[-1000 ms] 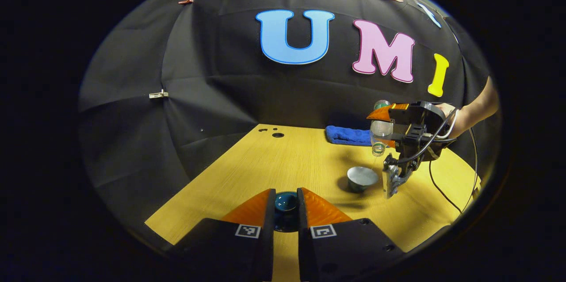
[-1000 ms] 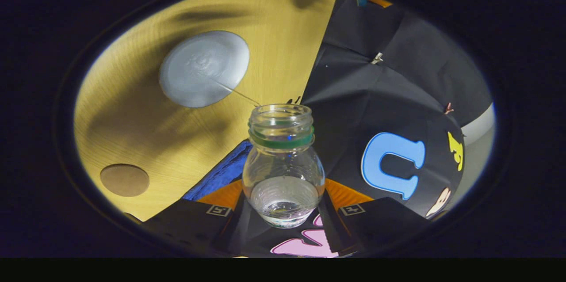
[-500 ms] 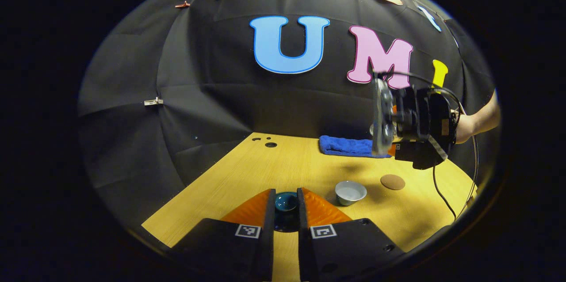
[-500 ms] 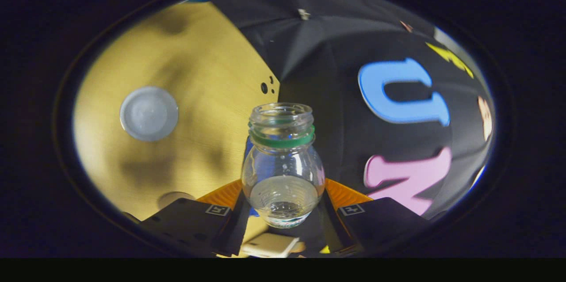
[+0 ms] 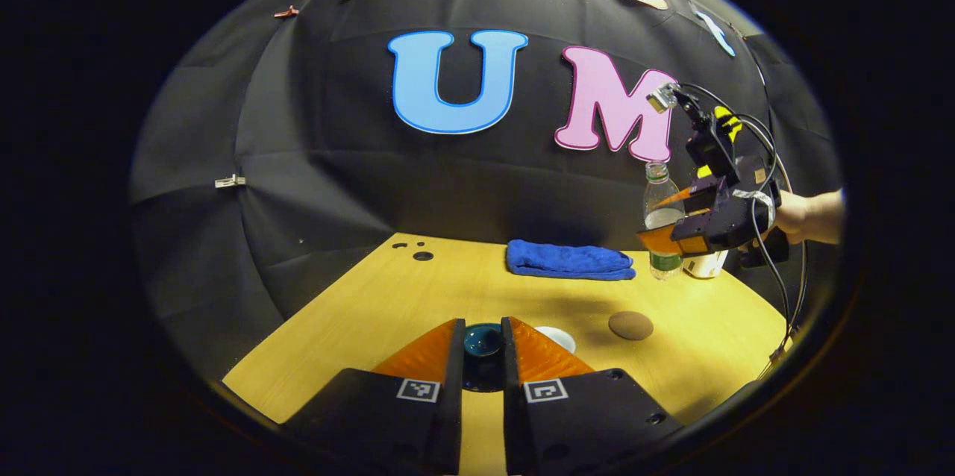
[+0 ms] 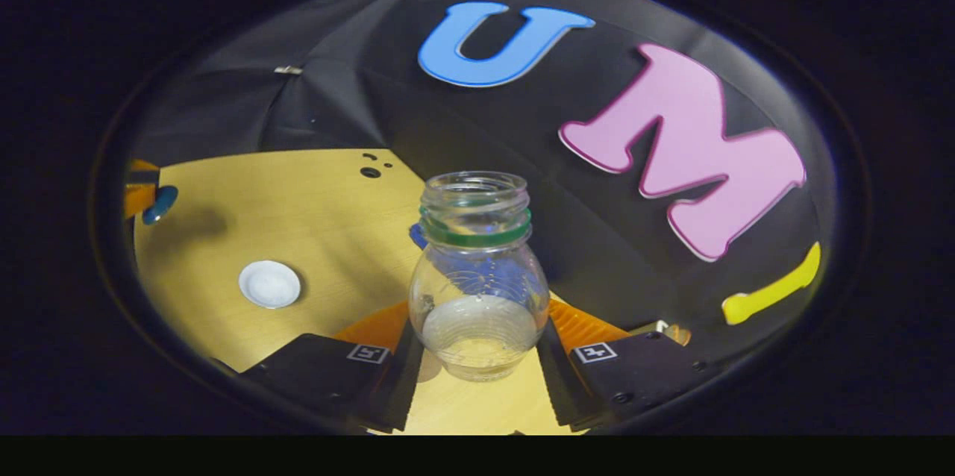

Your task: Open the teacup lid with one hand, grasp the water bottle and pour water into the teacup with the other hand; after pouring, place the water bottle on the coaster and then close the teacup lid.

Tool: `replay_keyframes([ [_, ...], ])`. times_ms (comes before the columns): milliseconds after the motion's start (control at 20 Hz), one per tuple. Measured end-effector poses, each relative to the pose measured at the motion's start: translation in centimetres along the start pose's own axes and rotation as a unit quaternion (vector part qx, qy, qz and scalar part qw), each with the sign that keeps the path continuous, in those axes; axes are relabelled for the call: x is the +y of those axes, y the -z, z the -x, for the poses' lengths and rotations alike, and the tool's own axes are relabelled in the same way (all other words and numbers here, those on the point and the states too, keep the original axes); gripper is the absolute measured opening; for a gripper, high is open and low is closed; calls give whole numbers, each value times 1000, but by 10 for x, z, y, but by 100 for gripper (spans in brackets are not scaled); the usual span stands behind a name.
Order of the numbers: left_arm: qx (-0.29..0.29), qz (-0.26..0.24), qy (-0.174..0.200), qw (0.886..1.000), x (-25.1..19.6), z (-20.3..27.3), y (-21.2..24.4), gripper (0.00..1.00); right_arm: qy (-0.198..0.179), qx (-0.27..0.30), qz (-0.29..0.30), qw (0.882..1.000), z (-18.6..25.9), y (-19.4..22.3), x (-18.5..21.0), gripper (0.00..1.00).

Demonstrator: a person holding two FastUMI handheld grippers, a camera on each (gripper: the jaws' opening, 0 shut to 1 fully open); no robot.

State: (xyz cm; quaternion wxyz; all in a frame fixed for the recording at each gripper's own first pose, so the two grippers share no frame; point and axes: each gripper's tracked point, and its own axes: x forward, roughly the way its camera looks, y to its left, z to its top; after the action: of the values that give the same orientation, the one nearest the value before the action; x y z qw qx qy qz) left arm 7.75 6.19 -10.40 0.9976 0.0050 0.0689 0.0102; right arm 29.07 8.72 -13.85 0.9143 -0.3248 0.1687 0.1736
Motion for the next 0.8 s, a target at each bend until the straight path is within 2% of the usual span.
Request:
replay_keyframes([
  [150,-1,8,14,1000,-21,-7,-4,27,-24,-15,-115,993,-10,24,5,74],
  [200,0,7,17,1000,-26,-10,-3,27,-32,-20,-136,990,-15,28,9,70],
  [250,4,3,19,1000,-31,-13,-1,27,-36,-33,-157,986,-19,31,12,74],
  [400,7,-3,28,1000,-39,-18,6,27,-34,-53,-168,984,-26,44,19,74],
  [450,11,-5,29,999,-40,-20,10,23,-32,-56,-172,983,-29,48,20,75],
  [500,14,-7,31,999,-41,-21,14,27,-33,-57,-179,982,-32,51,22,74],
  [650,20,-3,30,999,-42,-25,19,24,-39,-49,-201,978,-47,66,28,75],
  [700,21,-1,29,999,-44,-26,20,27,-37,-47,-207,977,-49,70,28,75],
  [800,21,3,29,999,-46,-27,21,27,-39,-42,-222,973,-52,76,31,76],
])
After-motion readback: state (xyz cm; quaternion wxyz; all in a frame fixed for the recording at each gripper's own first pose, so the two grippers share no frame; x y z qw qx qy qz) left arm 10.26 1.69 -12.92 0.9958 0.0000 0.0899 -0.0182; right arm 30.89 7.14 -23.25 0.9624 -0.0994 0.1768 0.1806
